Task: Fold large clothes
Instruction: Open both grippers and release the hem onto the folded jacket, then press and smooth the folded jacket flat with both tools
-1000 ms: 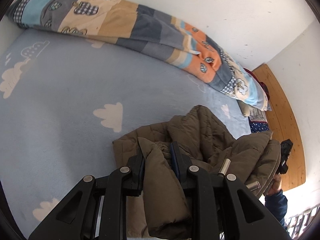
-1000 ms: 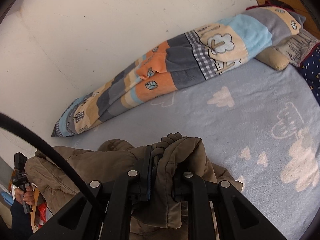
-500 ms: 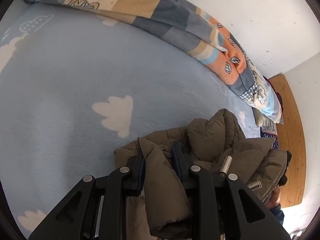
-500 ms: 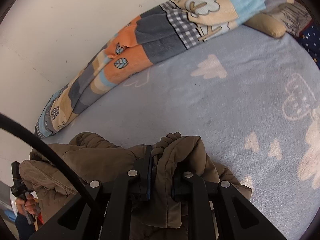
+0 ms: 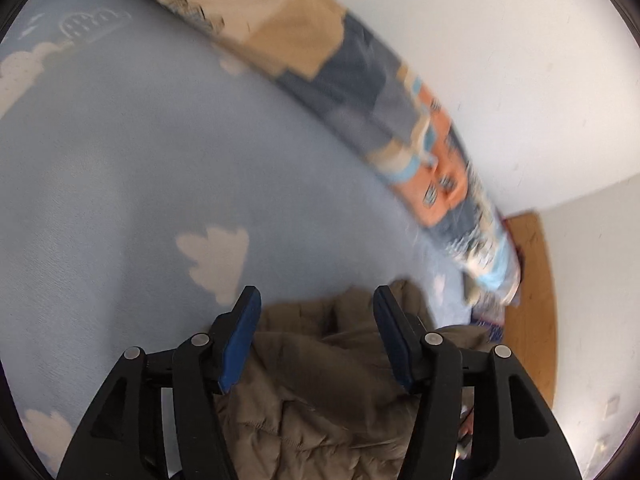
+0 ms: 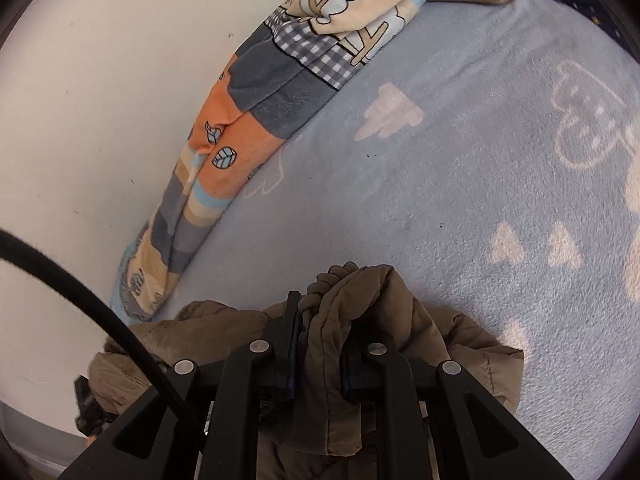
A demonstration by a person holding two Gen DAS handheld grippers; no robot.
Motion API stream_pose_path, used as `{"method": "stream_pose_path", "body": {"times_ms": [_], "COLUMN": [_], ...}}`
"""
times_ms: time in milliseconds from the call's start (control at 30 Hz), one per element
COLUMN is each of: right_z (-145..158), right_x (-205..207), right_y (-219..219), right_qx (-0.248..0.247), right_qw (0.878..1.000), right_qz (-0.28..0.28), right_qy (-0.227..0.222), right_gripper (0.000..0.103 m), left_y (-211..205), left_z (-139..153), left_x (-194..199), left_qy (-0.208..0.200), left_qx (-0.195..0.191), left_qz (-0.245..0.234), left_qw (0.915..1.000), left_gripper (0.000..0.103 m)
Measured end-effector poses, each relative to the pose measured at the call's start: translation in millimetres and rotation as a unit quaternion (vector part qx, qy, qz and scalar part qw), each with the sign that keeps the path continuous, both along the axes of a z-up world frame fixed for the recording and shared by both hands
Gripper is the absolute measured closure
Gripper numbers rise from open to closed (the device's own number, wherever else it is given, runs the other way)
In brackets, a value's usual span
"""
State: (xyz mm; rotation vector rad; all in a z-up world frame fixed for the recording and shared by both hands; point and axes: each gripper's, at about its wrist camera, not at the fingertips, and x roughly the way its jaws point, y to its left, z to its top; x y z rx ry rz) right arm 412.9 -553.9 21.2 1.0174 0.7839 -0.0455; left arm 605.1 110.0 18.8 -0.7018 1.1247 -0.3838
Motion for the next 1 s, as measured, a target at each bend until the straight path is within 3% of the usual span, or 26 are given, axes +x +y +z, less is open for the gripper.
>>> {"method": "stream_pose_path", "body": {"times_ms": [67, 233, 333, 433, 533, 667, 767, 833, 900, 967, 1000], "right_z": [2.5, 20.2, 32.3, 36.1, 33.8, 47.3, 71.5, 93.3, 111.0, 116.4, 114.6], "right_x": [-3.5, -14.2, -17.1, -22.4, -29.5, -51.8, -66.9, -66.8, -62.2, -57.9, -55.4], "right_y": [-3.0, -15.7, -14.5, -15.2, -20.0, -28.9, -29.9, -10.1, 29.4, 74.4, 100.1], "right_qx": [0.017, 0.058, 0.054, 0.070, 0.105, 0.119, 0.074, 0.006, -0.075, -0.164, -0.198], "right_qw": [1.000, 0.998, 0.998, 0.997, 0.994, 0.989, 0.993, 0.998, 0.994, 0.979, 0.968], "right_qz": [-0.003, -0.016, -0.013, -0.018, -0.031, -0.075, -0.081, -0.034, 0.044, 0.107, 0.145], "right_qy": [-0.004, -0.023, -0.022, -0.020, -0.022, -0.042, -0.047, -0.049, -0.064, -0.054, -0.058], "right_gripper": [0.086, 0.084, 0.083, 0.080, 0.070, 0.041, 0.041, 0.046, 0.077, 0.092, 0.094], "left_y": [13.5, 21.0, 9.2, -24.4, -64.2, -105.3, -131.2, -149.4, -170.3, -189.9, -197.8], "left_z": [10.4, 52.3, 74.8, 88.7, 88.2, 73.8, 63.6, 57.0, 45.4, 29.0, 20.6], "left_x": [-1.0, -20.6, -40.8, -67.5, -90.3, -105.5, -113.6, -124.3, -133.8, -139.2, -138.0], "left_qy": [-0.010, -0.079, -0.121, -0.154, -0.174, -0.167, -0.164, -0.176, -0.184, -0.183, -0.184], "left_qx": [-0.010, 0.035, 0.046, 0.079, 0.095, 0.100, 0.115, 0.138, 0.168, 0.197, 0.211], "left_qz": [0.020, 0.021, -0.008, -0.072, -0.143, -0.194, -0.220, -0.242, -0.267, -0.286, -0.288], "left_qw": [0.9997, 0.9960, 0.9916, 0.9822, 0.9697, 0.9614, 0.9547, 0.9440, 0.9309, 0.9200, 0.9158], "left_gripper": [0.046, 0.046, 0.046, 0.046, 0.045, 0.045, 0.045, 0.045, 0.045, 0.047, 0.049]}}
